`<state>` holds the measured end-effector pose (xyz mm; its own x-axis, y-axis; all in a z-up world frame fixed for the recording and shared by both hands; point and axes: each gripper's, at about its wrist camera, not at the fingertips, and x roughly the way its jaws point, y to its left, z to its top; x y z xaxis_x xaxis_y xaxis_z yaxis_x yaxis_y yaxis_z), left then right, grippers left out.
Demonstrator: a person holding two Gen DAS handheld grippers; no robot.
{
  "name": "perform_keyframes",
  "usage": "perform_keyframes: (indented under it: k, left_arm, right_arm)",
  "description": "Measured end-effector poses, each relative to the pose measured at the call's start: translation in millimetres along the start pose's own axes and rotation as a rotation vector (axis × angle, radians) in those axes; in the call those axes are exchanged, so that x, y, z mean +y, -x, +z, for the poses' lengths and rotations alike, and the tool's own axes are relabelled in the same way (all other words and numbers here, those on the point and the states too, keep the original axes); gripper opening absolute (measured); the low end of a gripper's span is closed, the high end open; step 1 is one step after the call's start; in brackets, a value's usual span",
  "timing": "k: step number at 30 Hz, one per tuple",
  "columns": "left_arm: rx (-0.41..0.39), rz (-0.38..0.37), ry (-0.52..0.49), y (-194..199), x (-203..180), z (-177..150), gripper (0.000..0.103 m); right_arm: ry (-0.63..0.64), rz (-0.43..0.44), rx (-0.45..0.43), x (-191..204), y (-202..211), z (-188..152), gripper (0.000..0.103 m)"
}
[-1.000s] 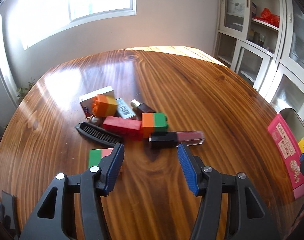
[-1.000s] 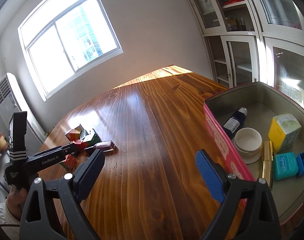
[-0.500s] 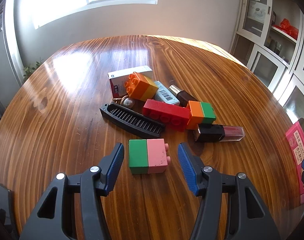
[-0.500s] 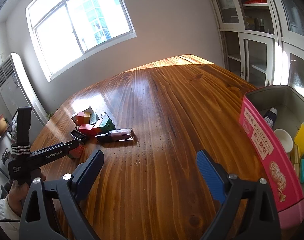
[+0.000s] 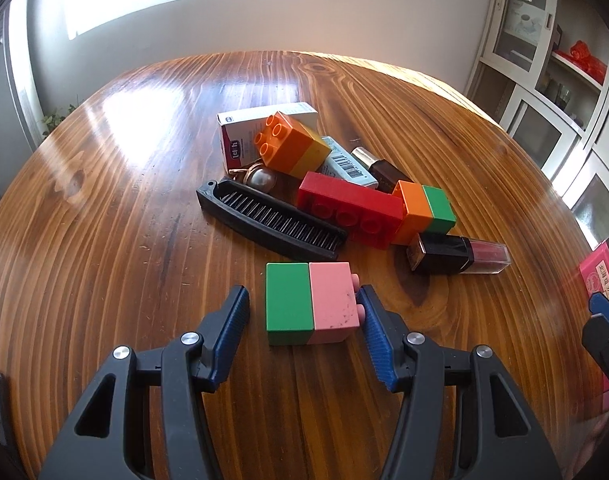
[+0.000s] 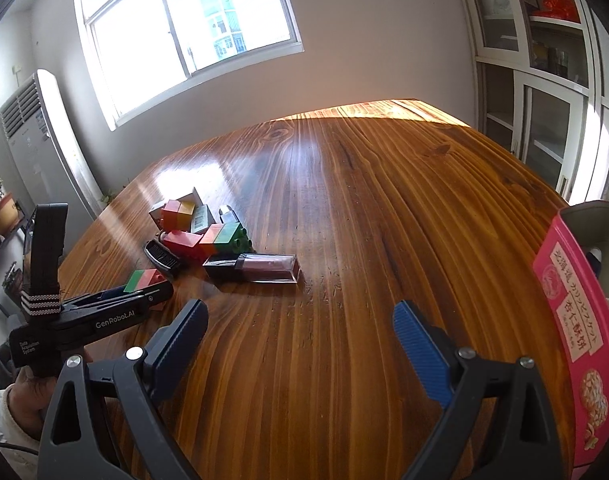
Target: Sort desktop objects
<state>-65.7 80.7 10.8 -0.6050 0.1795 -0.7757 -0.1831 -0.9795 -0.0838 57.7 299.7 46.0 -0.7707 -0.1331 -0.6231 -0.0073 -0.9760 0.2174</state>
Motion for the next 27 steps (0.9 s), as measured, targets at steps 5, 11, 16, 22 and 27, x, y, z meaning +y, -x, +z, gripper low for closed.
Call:
perform_keyframes:
  k: [5,11,16,22,27]
  left_arm:
    - [-0.012,0.025,-0.016,6,-2,-2,0.046]
    - [-0.043,0.032,-0.001,17,3,0,0.046]
    - [-0.042,0.025,0.010,20,5,1,0.046]
    - [-0.041,0.018,0.004,22,4,-1,0.046]
    - [-0.037,0.021,0.013,24,5,-3,0.046]
  right_arm:
    - [0.052,0.035,0.034,10,-20,10,0.096]
    - [0.139,0.070,0.083,23,-51,25,0.096]
    - [0.176,0.081,0.157,28,-86,32,0.096]
    - [0.233,0.093,0.178,33,-102,37,0.096]
    - [0.240,0.154,0.238,35,-107,30,0.096]
